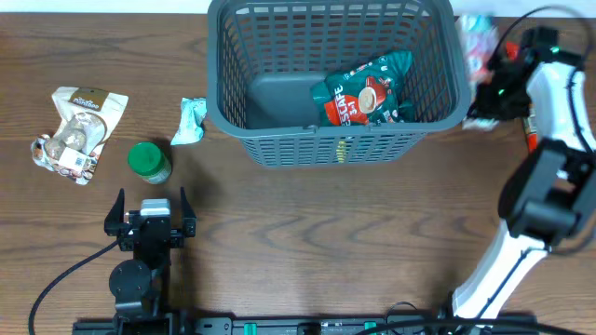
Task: Pack container
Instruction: 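Carry the tissue packs with the right gripper and release into the basket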
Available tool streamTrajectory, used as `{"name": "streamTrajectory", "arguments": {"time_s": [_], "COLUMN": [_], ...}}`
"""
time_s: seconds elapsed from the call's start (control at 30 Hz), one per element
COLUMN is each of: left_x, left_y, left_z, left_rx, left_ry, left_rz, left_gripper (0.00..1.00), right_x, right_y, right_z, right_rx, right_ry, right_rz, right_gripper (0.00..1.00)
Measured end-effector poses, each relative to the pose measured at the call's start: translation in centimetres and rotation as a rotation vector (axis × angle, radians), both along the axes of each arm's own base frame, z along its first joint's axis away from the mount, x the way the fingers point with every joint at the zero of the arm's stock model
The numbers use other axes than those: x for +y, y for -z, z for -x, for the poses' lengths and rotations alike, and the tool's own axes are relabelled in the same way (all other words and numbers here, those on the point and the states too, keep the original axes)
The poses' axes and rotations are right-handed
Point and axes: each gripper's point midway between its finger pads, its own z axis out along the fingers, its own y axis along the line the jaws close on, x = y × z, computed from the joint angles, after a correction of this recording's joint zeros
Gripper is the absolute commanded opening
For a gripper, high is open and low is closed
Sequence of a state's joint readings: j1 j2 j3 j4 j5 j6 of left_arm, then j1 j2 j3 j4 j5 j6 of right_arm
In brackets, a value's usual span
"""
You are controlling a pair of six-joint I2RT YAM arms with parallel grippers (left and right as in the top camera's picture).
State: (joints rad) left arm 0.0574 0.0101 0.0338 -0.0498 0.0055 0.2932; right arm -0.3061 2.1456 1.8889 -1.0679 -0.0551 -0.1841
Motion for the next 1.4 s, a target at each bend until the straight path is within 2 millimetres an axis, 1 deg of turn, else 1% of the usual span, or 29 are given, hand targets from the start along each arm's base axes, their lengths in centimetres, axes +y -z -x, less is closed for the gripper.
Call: {"name": "streamTrajectory", "arguments": {"time_s": [0.07, 0.1, 0.2, 0.27, 0.37, 0.4, 0.47, 0.53, 0.63, 0.7, 0.77, 0.83, 0.9, 0.93, 1.03, 1.17, 1.4], "left_x": [0.0, 0.0, 0.0, 0.0, 0.0, 0.0, 0.0, 0.0, 0.0, 0.0, 0.0, 0.0, 0.0, 0.0, 0.0, 0.0, 0.0], "left_y": [0.0, 0.0, 0.0, 0.0, 0.0, 0.0, 0.0, 0.0, 0.0, 0.0, 0.0, 0.0, 0.0, 0.0, 0.0, 0.0, 0.0], "left_z": [0.0, 0.0, 0.0, 0.0, 0.0, 0.0, 0.0, 0.0, 0.0, 0.0, 0.0, 0.0, 0.0, 0.0, 0.0, 0.0, 0.0], "left_rx": [0.000, 0.000, 0.000, 0.000, 0.000, 0.000, 0.000, 0.000, 0.000, 0.000, 0.000, 0.000, 0.000, 0.000, 0.000, 0.000, 0.000], "left_ry": [0.000, 0.000, 0.000, 0.000, 0.000, 0.000, 0.000, 0.000, 0.000, 0.000, 0.000, 0.000, 0.000, 0.000, 0.000, 0.000, 0.000], "left_rz": [0.000, 0.000, 0.000, 0.000, 0.000, 0.000, 0.000, 0.000, 0.000, 0.000, 0.000, 0.000, 0.000, 0.000, 0.000, 0.000, 0.000], "left_gripper": [0.99, 0.99, 0.99, 0.99, 0.99, 0.99, 0.99, 0.99, 0.99, 0.99, 0.99, 0.99, 0.99, 0.99, 0.99, 0.99, 0.99], "right_x": [-0.4, -0.5, -0.5, -0.3, 0.3, 0.5, 1.2, 2.4, 5.1, 7.0, 9.2, 11.6, 13.9, 15.1, 17.5, 19.1, 20.9], "right_y": [-5.0, -6.7, -13.2, -16.7, -21.4, -22.1, -24.3, -26.3, -29.2, -30.7, -32.1, -33.0, -33.3, -33.3, -32.2, -30.4, -27.3], "right_z": [-0.4, -0.3, 0.6, 1.5, 3.3, 3.6, 4.5, 5.4, 6.7, 7.5, 8.4, 9.3, 10.0, 10.3, 10.8, 11.1, 10.6], "right_rx": [-0.118, -0.154, -0.296, -0.371, -0.474, -0.489, -0.543, -0.594, -0.672, -0.714, -0.756, -0.782, -0.793, -0.793, -0.760, -0.693, -0.600], "right_ry": [0.023, 0.030, 0.048, 0.058, 0.060, 0.059, 0.048, 0.021, -0.046, -0.104, -0.191, -0.303, -0.423, -0.486, -0.639, -0.779, -0.982], "right_rz": [0.046, 0.063, 0.114, 0.139, 0.168, 0.171, 0.183, 0.188, 0.190, 0.192, 0.195, 0.200, 0.204, 0.207, 0.217, 0.237, 0.241], "right_gripper": [0.01, 0.01, 0.01, 0.01, 0.01, 0.01, 0.01, 0.01, 0.01, 0.01, 0.01, 0.01, 0.01, 0.01, 0.01, 0.01, 0.01]}}
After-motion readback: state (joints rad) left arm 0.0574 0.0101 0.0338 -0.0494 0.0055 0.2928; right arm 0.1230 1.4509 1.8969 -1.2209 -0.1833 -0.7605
